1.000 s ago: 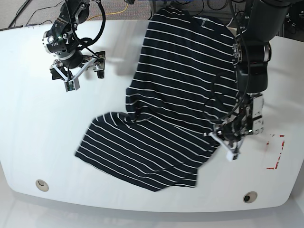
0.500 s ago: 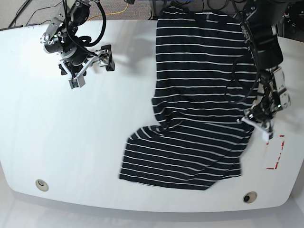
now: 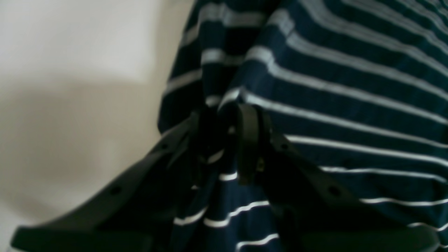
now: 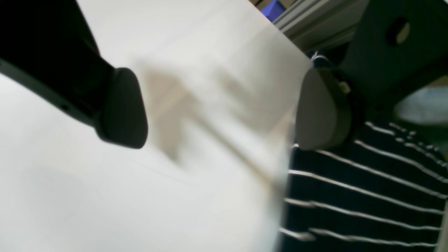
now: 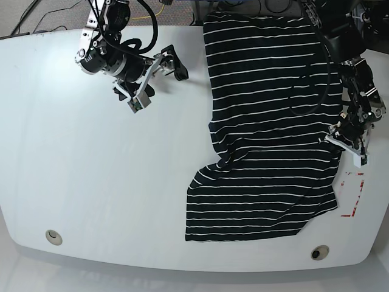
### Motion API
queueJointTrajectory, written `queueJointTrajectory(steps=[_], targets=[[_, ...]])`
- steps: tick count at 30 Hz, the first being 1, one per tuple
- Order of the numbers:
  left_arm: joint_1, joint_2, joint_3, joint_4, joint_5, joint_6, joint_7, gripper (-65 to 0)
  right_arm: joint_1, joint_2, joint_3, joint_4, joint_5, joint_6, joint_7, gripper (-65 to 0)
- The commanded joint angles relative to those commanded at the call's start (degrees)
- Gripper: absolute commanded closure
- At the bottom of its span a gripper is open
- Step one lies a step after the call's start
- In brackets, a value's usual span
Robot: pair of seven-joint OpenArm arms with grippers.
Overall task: Layout the t-shirt on the table in an organized manner, then fold the t-shirt properly
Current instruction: 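Move the right gripper to the shirt's collar edge and grasp it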
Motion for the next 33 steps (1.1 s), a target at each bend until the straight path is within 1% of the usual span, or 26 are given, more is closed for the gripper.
queueJointTrajectory(steps=[1, 2, 4, 5, 6, 7, 12, 15, 21, 25, 33], targets=[[-0.2, -0.1, 0.0, 0.0, 0.0, 0.0, 0.1, -26.2, 0.6, 0.0, -1.1, -0.1, -0.4, 0.00, 0.0, -65.0], [-0.4, -0.4, 0.0, 0.0, 0.0, 0.0, 0.3, -30.7, 1.0, 0.0, -1.8, -0.1, -1.1, 0.00, 0.0, -65.0], [-0.5, -1.8, 0.0, 0.0, -0.2, 0.0, 1.5, -41.8, 1.5, 0.0, -4.0, -0.1, -3.5, 0.00, 0.0, -65.0], [-0.7, -2.0, 0.0, 0.0, -0.2, 0.0, 2.0, -44.7, 1.5, 0.0, -4.7, -0.1, -4.3, 0.00, 0.0, -65.0], [-1.4, -2.2, 0.0, 0.0, -0.2, 0.0, 2.9, -49.6, 1.8, -0.2, -5.9, -0.1, -6.0, 0.00, 0.0, -65.0], [-2.1, -2.3, 0.0, 0.0, -0.2, 0.0, 3.7, -51.2, 2.2, -0.2, -6.9, -0.2, -7.2, 0.00, 0.0, -65.0], [-3.5, -2.5, 0.0, 0.0, -0.2, 0.0, 5.7, -51.0, 2.4, -0.2, -11.3, -1.4, -10.5, 0.00, 0.3, -65.0], [-3.6, -3.8, 0.0, 0.0, -0.2, -0.1, 5.8, -51.0, 2.3, -0.3, -13.4, -3.0, -11.7, 0.00, 0.4, -65.0], [-3.7, -4.0, 0.0, 0.1, -0.2, -0.1, 5.8, -51.0, 2.2, -0.4, -14.0, -6.7, -11.4, 0.00, 0.8, -65.0], [-3.7, -4.0, 0.0, 0.1, -0.2, -0.1, 5.8, -51.0, 2.2, -0.4, -15.7, -8.3, -11.6, 0.00, 0.9, -65.0], [-3.5, -4.0, 0.0, 0.1, -0.2, -0.1, 5.8, -51.0, 2.6, -0.1, -17.1, -8.4, -11.6, 0.00, 1.1, -65.0]])
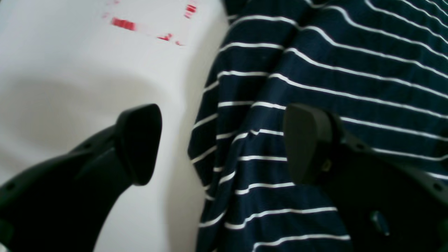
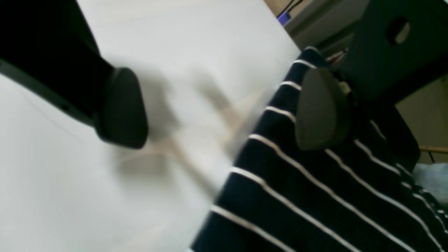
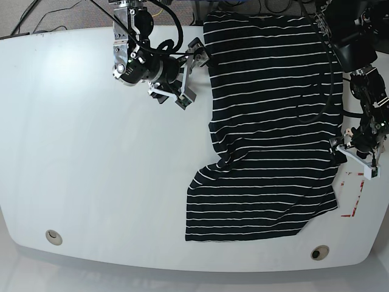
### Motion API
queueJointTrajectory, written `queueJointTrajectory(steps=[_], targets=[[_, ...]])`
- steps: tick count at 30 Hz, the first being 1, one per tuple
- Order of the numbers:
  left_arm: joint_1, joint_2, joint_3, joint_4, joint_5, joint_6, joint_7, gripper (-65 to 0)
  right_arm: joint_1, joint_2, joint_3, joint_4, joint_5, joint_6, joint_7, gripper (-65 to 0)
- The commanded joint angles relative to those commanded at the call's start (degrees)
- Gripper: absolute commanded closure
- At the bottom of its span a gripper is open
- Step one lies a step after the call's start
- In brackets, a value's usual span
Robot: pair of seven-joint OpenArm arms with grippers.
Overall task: Layout the t-shirt on the table in an organized manner, then fold the t-shirt properly
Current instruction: 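Move the right gripper to the shirt's collar edge and grasp it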
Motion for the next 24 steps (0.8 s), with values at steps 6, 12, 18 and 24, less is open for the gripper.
queueJointTrajectory(steps=[6, 12, 18, 24], targets=[[0.1, 0.0, 0.0, -0.1, 0.1, 0.0, 0.0, -51.0, 2.2, 1.8, -5.4, -2.3, 0.0, 0.00, 0.0, -65.0], [0.1, 0.0, 0.0, -0.1, 0.1, 0.0, 0.0, -51.0, 4.7, 2.8, -10.0, -6.5, -0.1, 0.00, 0.0, -65.0], [0.3, -0.1, 0.0, -0.1, 0.1, 0.0, 0.0, -51.0, 7.6, 2.9, -11.1, -10.6, -0.1, 0.00, 0.1, -65.0], [0.4, -0.1, 0.0, -0.1, 0.1, 0.0, 0.0, -51.0, 9.8, 2.6, -11.3, -13.8, 0.0, 0.00, 0.3, -65.0]])
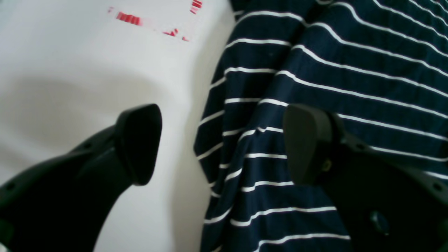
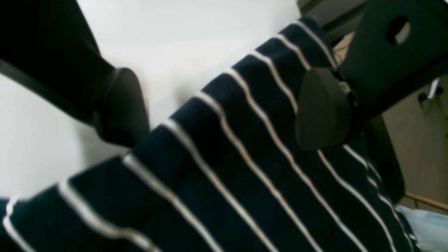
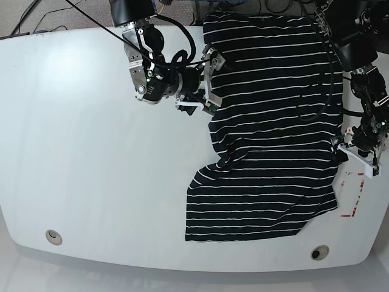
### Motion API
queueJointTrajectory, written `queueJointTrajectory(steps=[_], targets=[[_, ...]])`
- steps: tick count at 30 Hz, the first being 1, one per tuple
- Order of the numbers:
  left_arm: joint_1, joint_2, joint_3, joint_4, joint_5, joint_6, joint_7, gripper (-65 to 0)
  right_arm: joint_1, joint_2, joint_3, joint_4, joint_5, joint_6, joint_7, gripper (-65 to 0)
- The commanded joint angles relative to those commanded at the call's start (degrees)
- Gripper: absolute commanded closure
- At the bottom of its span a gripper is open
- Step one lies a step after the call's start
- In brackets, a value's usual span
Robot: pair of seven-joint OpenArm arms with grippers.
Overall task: Layout the t-shirt on the table in an organized manner, then fold the t-shirt properly
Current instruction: 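Move the right gripper to the shirt's collar edge and grasp it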
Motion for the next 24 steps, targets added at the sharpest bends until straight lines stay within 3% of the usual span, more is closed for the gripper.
queueJointTrajectory(steps=[10, 12, 20, 24], targets=[[0.0, 0.0, 0.0, 0.0, 0.0, 0.0, 0.0, -51.0, 0.6, 0.0, 0.0, -0.8, 0.0, 0.00, 1.0, -65.0], [0.0, 0.0, 0.0, 0.0, 0.0, 0.0, 0.0, -51.0, 0.5, 0.1, 0.0, -0.8, 0.0, 0.00, 1.0, -61.8], [0.0, 0.0, 0.0, 0.0, 0.0, 0.0, 0.0, -51.0, 0.3, 0.6, 0.0, -0.8, -0.1, 0.00, 1.0, -28.7], [0.0, 0.0, 0.0, 0.0, 0.0, 0.0, 0.0, -51.0, 0.3, 1.3, 0.0, -0.8, -0.1, 0.00, 1.0, -16.6]])
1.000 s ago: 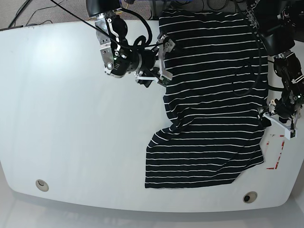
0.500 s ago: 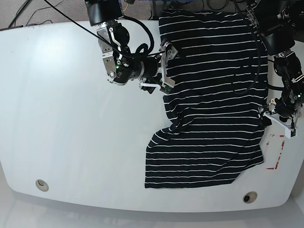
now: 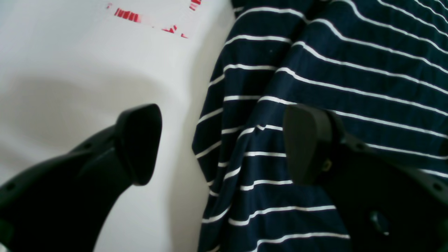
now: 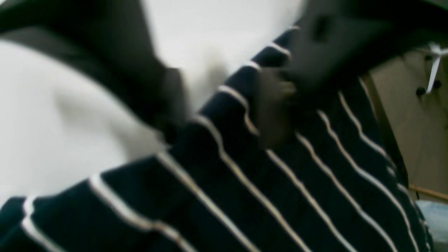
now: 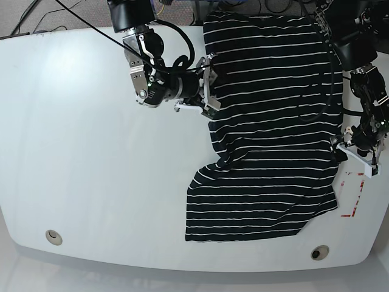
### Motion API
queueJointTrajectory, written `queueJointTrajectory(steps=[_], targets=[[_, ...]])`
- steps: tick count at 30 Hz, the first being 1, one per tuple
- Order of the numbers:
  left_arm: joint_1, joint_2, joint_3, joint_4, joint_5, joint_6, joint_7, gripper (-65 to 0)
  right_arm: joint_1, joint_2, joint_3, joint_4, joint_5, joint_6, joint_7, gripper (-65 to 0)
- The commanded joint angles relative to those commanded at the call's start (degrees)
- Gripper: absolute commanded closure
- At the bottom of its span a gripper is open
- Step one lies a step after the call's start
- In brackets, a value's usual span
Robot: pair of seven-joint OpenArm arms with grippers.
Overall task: Layout the t-shirt on the table in an organized manner, then fold the t-shirt properly
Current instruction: 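Move the right gripper to the shirt's collar edge and grasp it, then drag the collar edge with the right gripper across the table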
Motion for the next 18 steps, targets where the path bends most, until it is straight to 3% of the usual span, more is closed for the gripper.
queueJointTrajectory(steps=[2, 6, 14, 18], targets=[[0.0, 0.0, 0.0, 0.0, 0.0, 0.0, 0.0, -51.0, 0.0, 0.2, 0.0, 0.0, 0.0, 0.00, 0.0, -9.0], [0.0, 0.0, 0.0, 0.0, 0.0, 0.0, 0.0, -51.0, 0.0, 1.7, -0.1, 0.0, 0.0, 0.00, 0.0, -0.6], [0.0, 0.0, 0.0, 0.0, 0.0, 0.0, 0.0, -51.0, 0.3, 6.2, -0.1, 0.5, 0.0, 0.00, 0.0, -0.2], [0.0, 0.0, 0.0, 0.0, 0.0, 0.0, 0.0, -51.0, 1.0, 11.0, -0.1, 1.8, -0.1, 0.00, 0.0, -0.2]])
